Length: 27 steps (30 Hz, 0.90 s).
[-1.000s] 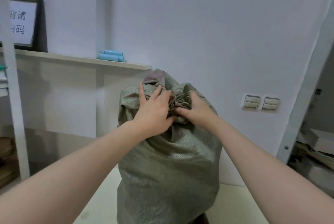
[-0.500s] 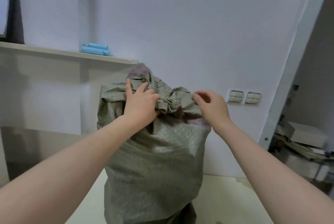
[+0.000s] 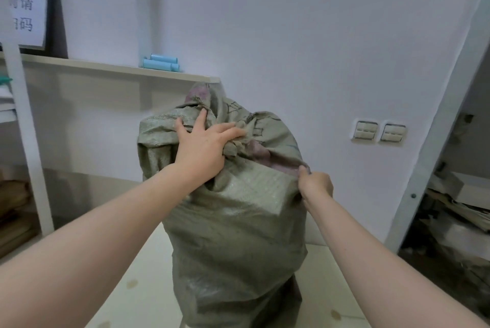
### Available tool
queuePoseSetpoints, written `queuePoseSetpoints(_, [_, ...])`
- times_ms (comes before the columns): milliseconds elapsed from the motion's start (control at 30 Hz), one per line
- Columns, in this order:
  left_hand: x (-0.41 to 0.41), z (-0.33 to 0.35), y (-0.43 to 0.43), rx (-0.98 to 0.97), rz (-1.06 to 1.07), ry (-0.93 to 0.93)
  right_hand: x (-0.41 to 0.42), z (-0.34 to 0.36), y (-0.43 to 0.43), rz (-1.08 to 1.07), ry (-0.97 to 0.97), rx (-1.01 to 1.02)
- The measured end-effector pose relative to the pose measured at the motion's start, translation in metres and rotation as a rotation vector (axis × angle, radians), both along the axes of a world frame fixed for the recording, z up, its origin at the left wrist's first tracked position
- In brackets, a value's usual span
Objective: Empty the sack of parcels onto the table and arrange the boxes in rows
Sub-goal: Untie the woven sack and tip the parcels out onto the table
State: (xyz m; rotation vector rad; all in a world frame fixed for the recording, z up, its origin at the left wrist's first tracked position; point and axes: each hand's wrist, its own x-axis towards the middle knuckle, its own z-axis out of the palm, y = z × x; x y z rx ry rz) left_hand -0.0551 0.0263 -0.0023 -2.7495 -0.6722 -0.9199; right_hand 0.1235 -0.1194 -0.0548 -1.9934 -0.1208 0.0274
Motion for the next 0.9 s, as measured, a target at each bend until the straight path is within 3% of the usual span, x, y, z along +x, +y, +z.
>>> queuePoseSetpoints(133, [-0.013,0.000,-0.002,-0.047,0.046,0.060,-0.011,-0.006,0.004,0.164,-0.184,0.072])
queuePoseSetpoints(267, [-0.019,-0.006,-0.011,-0.043,0.064,0.082,-0.011,0.002,-0.003,0.122,-0.255,0.083])
queuePoseSetpoints(400, [-0.014,-0.007,-0.027,-0.069,0.169,0.046,-0.017,0.000,-0.009,0.143,-0.179,0.266])
queuePoseSetpoints(500, [-0.008,-0.004,-0.042,-0.066,0.205,-0.008,-0.025,0.009,-0.013,0.125,-0.028,0.638])
queuePoseSetpoints(567, [0.000,-0.001,-0.052,-0.075,0.189,-0.035,-0.026,0.023,-0.020,0.102,0.031,0.769])
queuePoseSetpoints(733, [0.019,0.012,-0.069,-0.111,0.179,-0.080,-0.020,0.049,-0.041,0.123,0.076,0.931])
queuePoseSetpoints(900, [0.030,0.015,-0.071,-0.285,0.165,-0.223,-0.014,0.084,-0.045,0.195,-0.063,1.005])
